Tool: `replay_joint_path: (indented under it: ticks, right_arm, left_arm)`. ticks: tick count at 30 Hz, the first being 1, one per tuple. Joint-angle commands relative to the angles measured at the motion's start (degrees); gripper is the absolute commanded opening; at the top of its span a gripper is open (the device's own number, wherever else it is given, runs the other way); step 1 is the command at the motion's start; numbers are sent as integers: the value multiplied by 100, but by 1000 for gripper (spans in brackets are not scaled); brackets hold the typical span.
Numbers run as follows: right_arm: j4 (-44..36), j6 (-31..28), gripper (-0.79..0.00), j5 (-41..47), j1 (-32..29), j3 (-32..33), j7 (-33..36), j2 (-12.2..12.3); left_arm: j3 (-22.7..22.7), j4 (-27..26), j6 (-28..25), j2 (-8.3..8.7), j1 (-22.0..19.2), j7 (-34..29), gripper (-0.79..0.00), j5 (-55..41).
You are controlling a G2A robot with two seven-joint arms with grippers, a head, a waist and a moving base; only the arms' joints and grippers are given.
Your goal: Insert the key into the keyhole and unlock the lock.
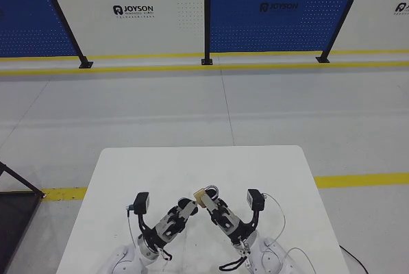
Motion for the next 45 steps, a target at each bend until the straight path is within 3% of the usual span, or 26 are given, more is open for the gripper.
replay_joint_path:
  ticks: [1, 22, 41, 45]
  right_arm:
    - [-5, 3, -785, 1, -2, 0, 0, 1]
    - [-27, 38, -785, 22, -11, 6, 4, 12]
    - [-46, 48, -785, 53, -16, 15, 30, 24]
    - [-51, 49, -785, 53, -20, 16, 31, 27]
  left_arm:
    - [-23, -26, 90, -20, 27, 250, -785, 379]
    - [59, -81, 1760, -156, 180, 2837, -785, 3743]
    - [196, 172, 3658, -157, 53, 4087, -785, 5802]
    - [248, 221, 3641, -161, 33, 4173, -785, 5686]
